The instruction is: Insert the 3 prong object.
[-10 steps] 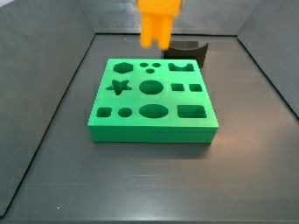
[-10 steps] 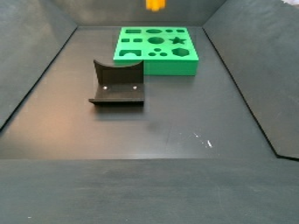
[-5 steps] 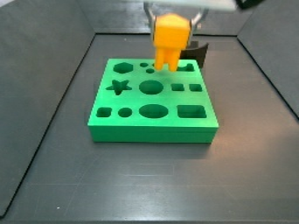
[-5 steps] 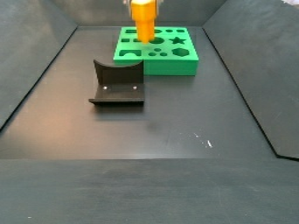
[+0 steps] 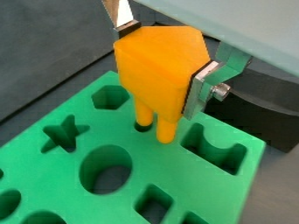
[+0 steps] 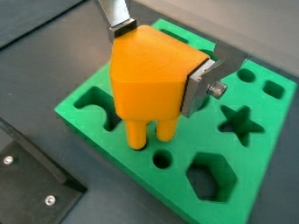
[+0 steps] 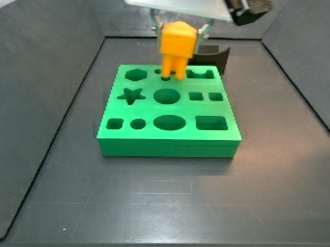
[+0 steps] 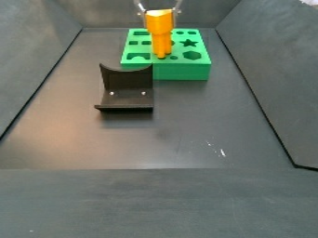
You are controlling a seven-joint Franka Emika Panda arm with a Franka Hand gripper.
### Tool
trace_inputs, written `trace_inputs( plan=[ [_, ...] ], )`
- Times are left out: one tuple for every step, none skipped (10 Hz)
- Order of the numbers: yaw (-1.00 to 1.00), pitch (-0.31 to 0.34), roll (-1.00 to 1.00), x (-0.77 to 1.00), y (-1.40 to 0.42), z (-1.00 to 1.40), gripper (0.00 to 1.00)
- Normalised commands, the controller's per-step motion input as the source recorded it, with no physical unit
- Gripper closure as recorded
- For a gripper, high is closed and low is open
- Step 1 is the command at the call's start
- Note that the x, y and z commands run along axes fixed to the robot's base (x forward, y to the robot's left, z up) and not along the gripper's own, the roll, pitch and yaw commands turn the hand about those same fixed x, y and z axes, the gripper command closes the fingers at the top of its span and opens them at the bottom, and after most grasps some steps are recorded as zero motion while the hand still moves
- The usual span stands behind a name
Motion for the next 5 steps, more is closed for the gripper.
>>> trace_inputs(
  plan=[
    [-0.30, 0.000, 0.01, -0.47, 0.04, -0.12, 1.00],
    [-0.42, 0.000, 0.00, -0.48, 0.00, -0.08, 1.00],
    [-0.54, 0.000, -0.01, -0.12, 0.00, -0.11, 1.00],
    [-0.70, 0.000, 0.00, 0.04, 0.00, -0.11, 1.00],
    [-0.80, 0.000, -0.01, 0.25, 0.01, -0.10, 1.00]
  ],
)
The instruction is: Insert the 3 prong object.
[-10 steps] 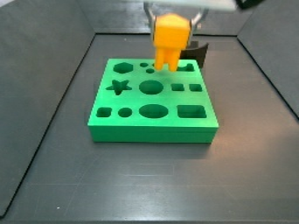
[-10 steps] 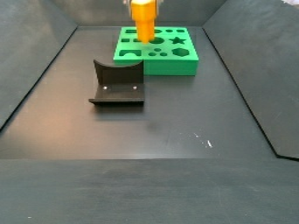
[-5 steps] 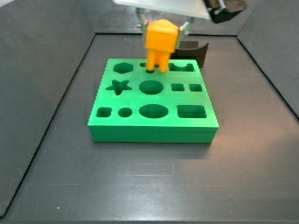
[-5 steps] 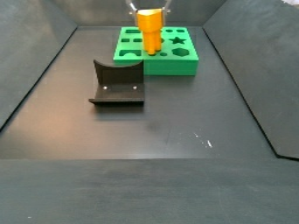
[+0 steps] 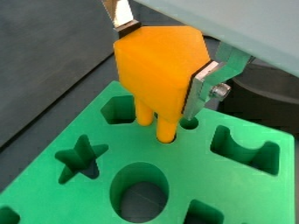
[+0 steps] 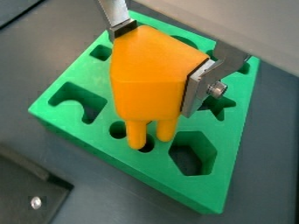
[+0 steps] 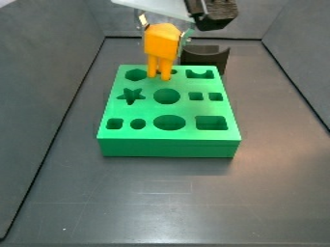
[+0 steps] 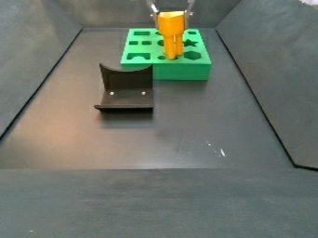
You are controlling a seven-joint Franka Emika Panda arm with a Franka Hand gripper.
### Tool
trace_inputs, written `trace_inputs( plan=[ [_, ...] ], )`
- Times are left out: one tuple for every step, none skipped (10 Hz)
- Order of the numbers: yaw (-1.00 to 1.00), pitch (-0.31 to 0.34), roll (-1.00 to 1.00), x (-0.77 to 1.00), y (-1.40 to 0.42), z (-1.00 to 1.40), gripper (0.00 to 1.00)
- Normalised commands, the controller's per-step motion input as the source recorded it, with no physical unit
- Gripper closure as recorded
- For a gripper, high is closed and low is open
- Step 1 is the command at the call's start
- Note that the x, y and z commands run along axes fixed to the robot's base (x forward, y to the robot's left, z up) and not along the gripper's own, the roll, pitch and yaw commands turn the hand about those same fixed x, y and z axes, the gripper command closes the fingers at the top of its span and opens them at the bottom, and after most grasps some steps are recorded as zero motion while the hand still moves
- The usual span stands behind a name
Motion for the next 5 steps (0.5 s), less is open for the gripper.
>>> trace_inputs(
  plan=[
    [-0.95, 0.000, -0.03, 0.18, 0.04, -0.10, 1.00],
    [-1.00, 0.000, 0.00, 0.04, 0.00, -0.11, 1.00],
    [-1.00, 0.000, 0.00, 0.00, 0.00, -0.12, 1.00],
    [-1.00, 0.027, 0.00, 0.00, 0.00, -0.18, 1.00],
    [-1.00, 0.037, 0.01, 0.00, 0.00, -0.19, 1.00]
  ],
)
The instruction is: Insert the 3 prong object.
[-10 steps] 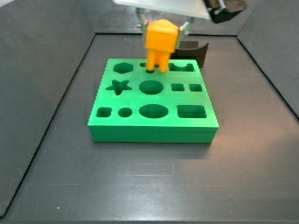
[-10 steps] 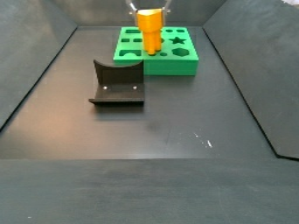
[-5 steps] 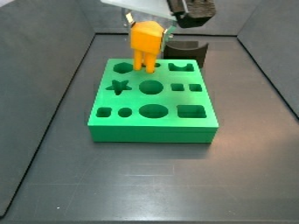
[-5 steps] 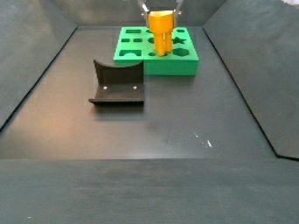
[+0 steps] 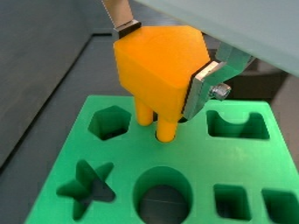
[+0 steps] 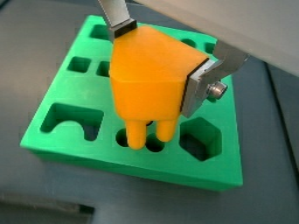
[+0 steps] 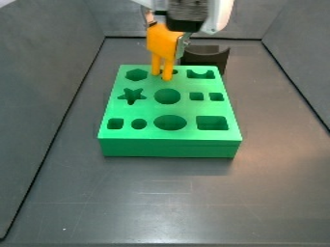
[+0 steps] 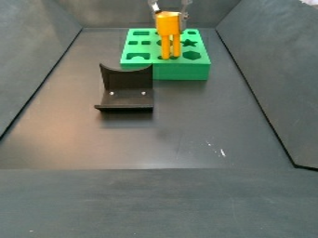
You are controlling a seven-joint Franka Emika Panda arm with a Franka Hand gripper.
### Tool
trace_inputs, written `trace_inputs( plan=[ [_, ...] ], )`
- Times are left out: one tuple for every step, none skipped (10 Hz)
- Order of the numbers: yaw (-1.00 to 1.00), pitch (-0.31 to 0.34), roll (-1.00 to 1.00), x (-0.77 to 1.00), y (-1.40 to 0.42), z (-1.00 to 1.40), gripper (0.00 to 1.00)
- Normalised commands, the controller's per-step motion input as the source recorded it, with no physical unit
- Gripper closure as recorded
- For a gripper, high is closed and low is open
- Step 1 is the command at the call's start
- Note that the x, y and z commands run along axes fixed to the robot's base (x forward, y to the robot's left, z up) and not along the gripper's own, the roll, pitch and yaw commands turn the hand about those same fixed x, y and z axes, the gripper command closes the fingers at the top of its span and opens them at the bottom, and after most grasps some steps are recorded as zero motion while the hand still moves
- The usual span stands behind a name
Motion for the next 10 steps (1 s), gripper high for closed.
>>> trace_inputs(
  plan=[
    [-1.00, 0.036, 0.02, 0.00, 0.00, -0.23, 1.00],
    [-1.00, 0.024, 0.02, 0.00, 0.00, -0.24, 1.00],
    [-1.00, 0.004, 0.01, 0.00, 0.00, -0.28, 1.00],
    [-0.96, 0.034, 0.01, 0.00, 0.00, -0.27, 1.00],
    [-0.73, 0.019, 0.00, 0.00, 0.00, -0.26, 1.00],
    [-0.31, -0.059, -0.21, 0.03, 0.03, -0.30, 1.00],
    [-0.21, -0.047, -0.33, 0.02, 0.10, -0.26, 1.00],
    [-0.12, -0.090, -0.44, 0.00, 0.18, -0.22, 1.00],
    [-0.02, -0.099, -0.50, 0.00, 0.24, -0.11, 1.00],
    [-0.03, -0.109, -0.50, 0.00, 0.23, -0.09, 1.00]
  ],
)
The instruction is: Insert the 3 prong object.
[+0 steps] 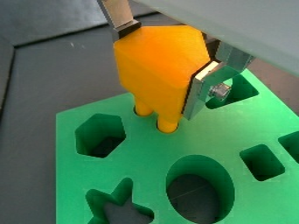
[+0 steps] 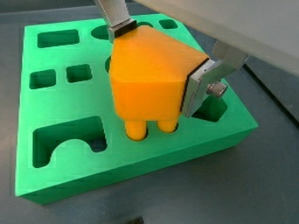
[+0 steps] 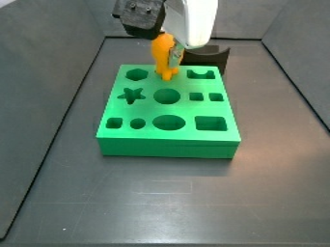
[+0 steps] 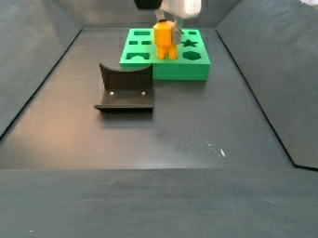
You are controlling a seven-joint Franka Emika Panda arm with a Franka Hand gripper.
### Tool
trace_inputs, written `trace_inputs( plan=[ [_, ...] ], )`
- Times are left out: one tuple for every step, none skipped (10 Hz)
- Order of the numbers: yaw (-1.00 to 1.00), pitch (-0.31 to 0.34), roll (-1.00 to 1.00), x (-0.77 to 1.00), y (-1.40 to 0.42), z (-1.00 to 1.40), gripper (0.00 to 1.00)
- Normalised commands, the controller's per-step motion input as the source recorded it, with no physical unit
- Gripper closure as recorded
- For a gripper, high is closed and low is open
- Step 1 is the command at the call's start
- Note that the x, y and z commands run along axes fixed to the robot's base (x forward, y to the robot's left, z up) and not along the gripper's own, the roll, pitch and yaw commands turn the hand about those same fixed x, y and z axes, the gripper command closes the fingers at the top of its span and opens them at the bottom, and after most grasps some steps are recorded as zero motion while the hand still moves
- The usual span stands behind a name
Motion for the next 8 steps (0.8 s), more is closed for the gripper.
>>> trace_inputs(
  plan=[
    [-0.15, -0.011, -0.45, 0.00, 0.18, -0.23, 1.00],
    [-0.14, -0.024, -0.38, 0.01, 0.16, -0.33, 1.00],
    [-0.09, -0.036, -0.26, 0.00, 0.10, -0.36, 1.00],
    [-0.06, -0.027, -0.28, 0.00, 0.08, -0.40, 1.00],
    [0.00, -0.010, -0.24, 0.00, 0.06, -0.33, 1.00],
    [0.00, -0.010, -0.08, 0.00, 0.00, -0.10, 1.00],
    [0.00, 0.004, 0.00, 0.00, 0.00, 0.00, 1.00],
    [0.00, 0.000, 0.00, 0.00, 0.00, 0.00, 1.00]
  ],
)
